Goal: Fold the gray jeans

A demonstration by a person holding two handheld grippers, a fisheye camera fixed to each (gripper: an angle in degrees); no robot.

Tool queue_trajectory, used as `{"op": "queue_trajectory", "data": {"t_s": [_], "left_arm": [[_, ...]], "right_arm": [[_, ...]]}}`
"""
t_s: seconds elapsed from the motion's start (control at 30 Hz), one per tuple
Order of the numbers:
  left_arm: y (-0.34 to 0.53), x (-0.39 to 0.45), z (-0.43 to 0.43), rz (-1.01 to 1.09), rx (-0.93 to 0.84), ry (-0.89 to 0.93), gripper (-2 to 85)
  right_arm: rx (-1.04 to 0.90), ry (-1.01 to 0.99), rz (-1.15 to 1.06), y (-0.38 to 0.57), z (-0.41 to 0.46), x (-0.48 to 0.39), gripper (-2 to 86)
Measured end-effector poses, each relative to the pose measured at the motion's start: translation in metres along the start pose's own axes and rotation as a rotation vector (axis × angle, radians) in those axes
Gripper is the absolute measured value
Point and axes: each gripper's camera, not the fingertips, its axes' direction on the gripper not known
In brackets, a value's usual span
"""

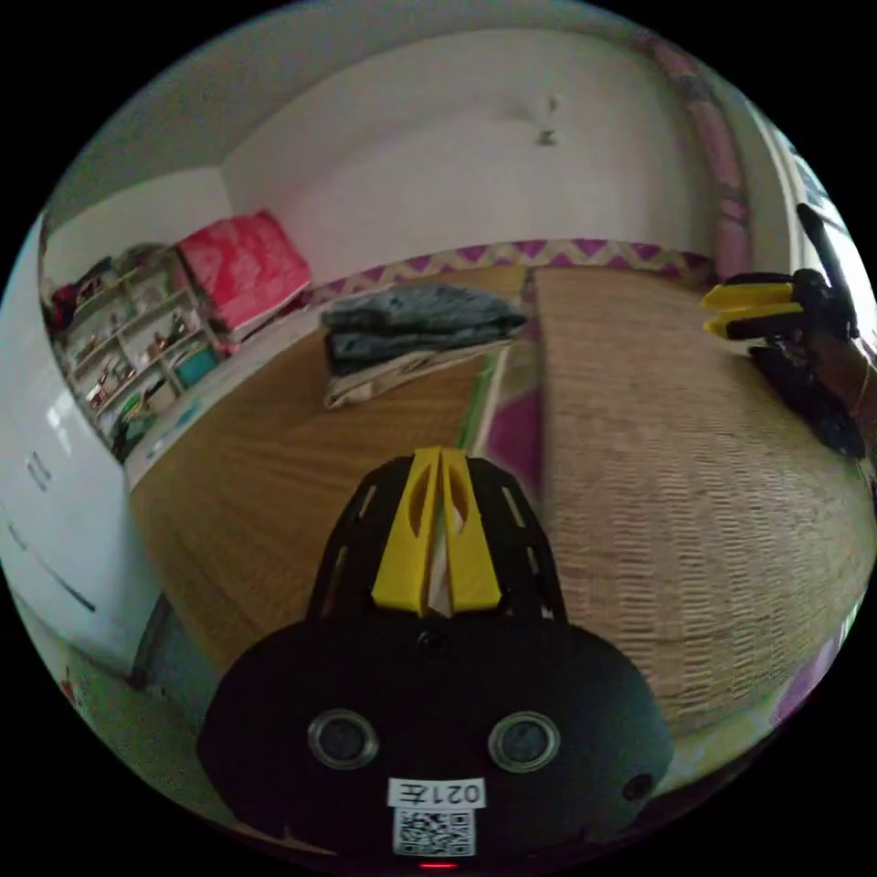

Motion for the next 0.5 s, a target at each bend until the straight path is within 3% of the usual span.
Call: {"op": "queue_trajectory", "data": {"t_s": [0.1, 0.2, 0.5], "left_arm": [[0.014, -0.048, 0.014, -0.116, -0.118, 0.002, -0.9], [0.023, -0.087, 0.024, -0.223, -0.186, 0.217, -0.8], [0.039, -0.105, 0.018, -0.247, -0.233, 0.156, -1.0]], "right_arm": [[0.007, -0.005, -0.077, -0.091, 0.046, -0.035, 10.4], [0.024, 0.011, -0.145, -0.176, 0.088, -0.067, 11.2], [-0.024, 0.048, -0.309, -0.354, 0.2, -0.139, 12.3]]}}
